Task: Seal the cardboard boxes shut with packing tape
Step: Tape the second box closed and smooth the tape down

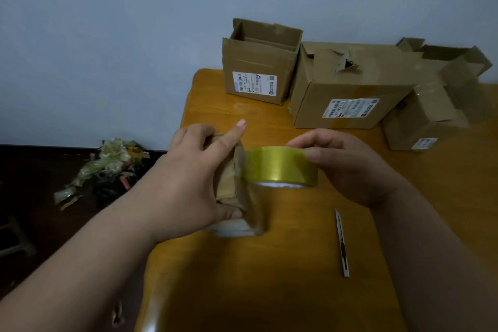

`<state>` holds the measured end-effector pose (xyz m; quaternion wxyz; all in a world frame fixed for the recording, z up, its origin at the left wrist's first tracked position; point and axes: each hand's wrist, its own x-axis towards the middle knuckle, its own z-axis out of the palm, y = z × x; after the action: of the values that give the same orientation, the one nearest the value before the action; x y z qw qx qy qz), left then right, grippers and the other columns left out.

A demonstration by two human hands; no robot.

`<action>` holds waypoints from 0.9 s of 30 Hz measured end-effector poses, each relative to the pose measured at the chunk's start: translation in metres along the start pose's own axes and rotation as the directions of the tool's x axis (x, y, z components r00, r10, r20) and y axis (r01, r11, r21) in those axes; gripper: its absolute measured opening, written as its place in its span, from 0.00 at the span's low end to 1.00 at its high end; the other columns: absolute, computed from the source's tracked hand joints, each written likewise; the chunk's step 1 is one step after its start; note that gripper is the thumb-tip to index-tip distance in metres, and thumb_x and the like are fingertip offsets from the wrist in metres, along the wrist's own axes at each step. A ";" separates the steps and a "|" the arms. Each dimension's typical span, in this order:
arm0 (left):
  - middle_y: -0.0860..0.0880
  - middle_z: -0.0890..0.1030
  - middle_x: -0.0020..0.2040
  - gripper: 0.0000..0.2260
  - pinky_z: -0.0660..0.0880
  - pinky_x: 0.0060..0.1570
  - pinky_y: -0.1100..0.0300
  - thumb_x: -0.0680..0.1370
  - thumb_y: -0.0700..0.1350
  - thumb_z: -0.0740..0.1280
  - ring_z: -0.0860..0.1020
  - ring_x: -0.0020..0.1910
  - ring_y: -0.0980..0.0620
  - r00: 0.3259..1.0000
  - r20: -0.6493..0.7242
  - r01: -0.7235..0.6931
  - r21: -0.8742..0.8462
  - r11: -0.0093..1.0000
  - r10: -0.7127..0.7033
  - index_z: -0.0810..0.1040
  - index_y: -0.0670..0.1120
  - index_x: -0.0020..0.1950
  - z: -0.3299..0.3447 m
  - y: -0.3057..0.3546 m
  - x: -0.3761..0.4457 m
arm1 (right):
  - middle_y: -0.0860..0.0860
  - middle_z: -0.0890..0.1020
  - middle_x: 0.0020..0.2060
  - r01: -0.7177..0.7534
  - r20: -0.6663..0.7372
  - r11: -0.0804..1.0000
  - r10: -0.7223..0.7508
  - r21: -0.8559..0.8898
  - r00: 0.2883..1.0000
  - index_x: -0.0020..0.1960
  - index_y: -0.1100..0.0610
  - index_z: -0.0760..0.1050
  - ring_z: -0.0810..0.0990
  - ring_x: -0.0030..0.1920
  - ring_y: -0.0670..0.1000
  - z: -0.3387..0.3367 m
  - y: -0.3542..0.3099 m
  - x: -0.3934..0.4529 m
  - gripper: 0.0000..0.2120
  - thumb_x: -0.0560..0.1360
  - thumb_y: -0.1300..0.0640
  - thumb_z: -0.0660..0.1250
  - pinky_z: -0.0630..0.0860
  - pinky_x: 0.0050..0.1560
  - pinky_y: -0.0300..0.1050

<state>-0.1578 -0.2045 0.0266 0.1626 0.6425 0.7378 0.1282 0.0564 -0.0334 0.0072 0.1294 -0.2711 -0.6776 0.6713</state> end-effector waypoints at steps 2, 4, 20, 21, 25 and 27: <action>0.56 0.56 0.67 0.58 0.62 0.70 0.55 0.62 0.65 0.77 0.56 0.69 0.53 0.995 -0.099 -0.006 -0.176 0.984 -0.012 0.35 0.69 0.75 0.017 -0.001 0.001 | 0.53 0.80 0.43 0.021 0.025 0.997 -0.023 0.068 0.999 0.49 0.61 0.76 0.78 0.44 0.52 -0.005 0.001 0.005 0.27 0.60 0.42 0.75 0.74 0.44 0.42; 0.60 0.56 0.64 0.58 0.61 0.71 0.54 0.61 0.65 0.77 0.58 0.70 0.54 0.993 -0.106 0.010 -0.347 0.938 -0.050 0.34 0.71 0.73 0.043 -0.007 0.000 | 0.51 0.77 0.38 0.005 0.020 0.987 -0.009 0.162 1.000 0.45 0.57 0.75 0.76 0.39 0.50 -0.004 0.005 0.010 0.27 0.57 0.39 0.78 0.73 0.39 0.41; 0.57 0.56 0.69 0.63 0.65 0.64 0.58 0.63 0.57 0.81 0.60 0.65 0.59 0.931 0.067 0.350 -0.445 0.824 -0.360 0.28 0.65 0.71 0.154 -0.065 -0.059 | 0.41 0.64 0.32 0.055 0.107 0.495 0.077 -0.867 0.991 0.35 0.47 0.65 0.64 0.33 0.44 0.054 0.022 0.027 0.20 0.73 0.34 0.66 0.60 0.34 0.42; 0.57 0.56 0.71 0.63 0.65 0.64 0.59 0.63 0.57 0.81 0.60 0.66 0.59 0.927 0.075 0.361 -0.444 0.820 -0.368 0.27 0.65 0.70 0.154 -0.065 -0.059 | 0.41 0.65 0.32 0.040 0.109 0.500 0.109 -0.865 0.988 0.34 0.46 0.63 0.64 0.33 0.43 0.048 0.020 0.028 0.20 0.73 0.34 0.66 0.61 0.34 0.42; 0.52 0.57 0.75 0.65 0.66 0.66 0.55 0.62 0.58 0.81 0.62 0.72 0.51 0.914 0.084 0.392 -0.444 0.806 -0.398 0.24 0.66 0.69 0.159 -0.067 -0.059 | 0.53 0.74 0.34 -0.078 0.185 0.653 0.325 -0.754 0.927 0.42 0.65 0.78 0.72 0.34 0.50 0.035 0.015 0.034 0.22 0.71 0.44 0.73 0.67 0.38 0.46; 0.51 0.58 0.75 0.66 0.66 0.66 0.55 0.61 0.57 0.81 0.62 0.72 0.50 0.907 0.085 0.404 -0.450 0.796 -0.412 0.24 0.66 0.69 0.160 -0.070 -0.060 | 0.55 0.78 0.36 -0.123 0.211 0.690 0.378 -0.714 0.901 0.45 0.64 0.80 0.75 0.35 0.51 0.029 0.014 0.027 0.22 0.68 0.44 0.74 0.70 0.39 0.48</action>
<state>-0.1488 -0.2770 -0.1432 0.3267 0.4108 0.8086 0.2659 0.0208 -0.0440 -0.0139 -0.1936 -0.2701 -0.8440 0.4210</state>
